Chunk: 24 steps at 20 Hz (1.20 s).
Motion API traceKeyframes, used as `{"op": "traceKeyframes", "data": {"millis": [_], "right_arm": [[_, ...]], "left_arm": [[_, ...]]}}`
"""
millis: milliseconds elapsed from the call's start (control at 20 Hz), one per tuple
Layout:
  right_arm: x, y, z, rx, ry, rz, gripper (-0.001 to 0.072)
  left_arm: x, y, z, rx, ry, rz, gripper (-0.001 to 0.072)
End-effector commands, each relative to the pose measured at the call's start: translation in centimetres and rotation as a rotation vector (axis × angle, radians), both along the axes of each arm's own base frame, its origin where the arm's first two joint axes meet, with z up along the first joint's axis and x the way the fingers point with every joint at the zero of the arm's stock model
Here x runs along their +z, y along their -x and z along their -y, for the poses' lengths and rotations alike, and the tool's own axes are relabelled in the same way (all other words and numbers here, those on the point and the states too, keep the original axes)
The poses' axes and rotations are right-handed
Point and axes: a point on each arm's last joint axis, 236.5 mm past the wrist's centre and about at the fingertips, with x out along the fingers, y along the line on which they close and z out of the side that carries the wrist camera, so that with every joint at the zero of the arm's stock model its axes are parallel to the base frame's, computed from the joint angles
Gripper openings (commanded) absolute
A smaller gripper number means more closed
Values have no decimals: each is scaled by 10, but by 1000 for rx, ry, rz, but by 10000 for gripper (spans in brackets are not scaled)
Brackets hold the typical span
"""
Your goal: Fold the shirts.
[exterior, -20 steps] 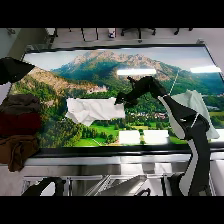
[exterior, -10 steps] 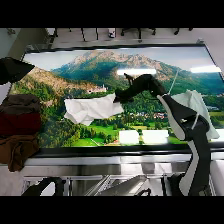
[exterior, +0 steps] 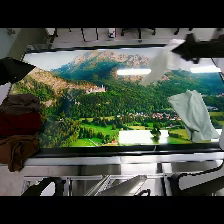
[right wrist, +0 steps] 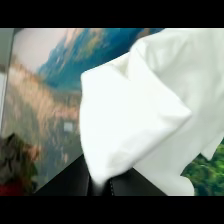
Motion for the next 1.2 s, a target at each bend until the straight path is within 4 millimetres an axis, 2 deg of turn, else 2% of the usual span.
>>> {"op": "traceKeyframes", "data": {"millis": [0, 50, 150, 250, 350, 450, 700, 850, 950, 1000, 1100, 1150], "right_arm": [[-5, 41, 127, -260, 18, -122, 16], [-21, 59, 154, -312, 42, -205, 16], [-57, 109, 188, -380, 97, -424, 15], [-79, 154, 203, -412, 171, -601, 16], [-82, 176, 206, -467, 190, -661, 17], [-79, 187, 201, -520, 165, -696, 17], [-82, 232, 188, -559, 172, -838, 18], [-107, 268, 190, -605, 217, -968, 20], [-127, 300, 195, -636, 275, -1076, 32], [-136, 314, 198, -648, 305, -1129, 169], [-148, 325, 195, -628, 311, -1181, 718], [-151, 325, 194, -621, 309, -1187, 698]], "left_arm": [[0, 2, 7, -19, 2, -3, 23], [0, 3, 12, -31, 3, -1, 23], [2, 6, 27, -67, 5, 6, 23], [4, 7, 40, -97, 8, 21, 23], [9, 7, 53, -122, 16, 44, 23], [15, 7, 64, -138, 25, 70, 23], [18, 12, 85, -186, 33, 85, 23], [16, 16, 95, -213, 30, 82, 23], [13, 16, 101, -230, 31, 74, 23], [9, 14, 103, -235, 30, 64, 23], [0, 8, 107, -243, 30, 39, 23], [-6, 4, 108, -244, 30, 24, 23]]}}
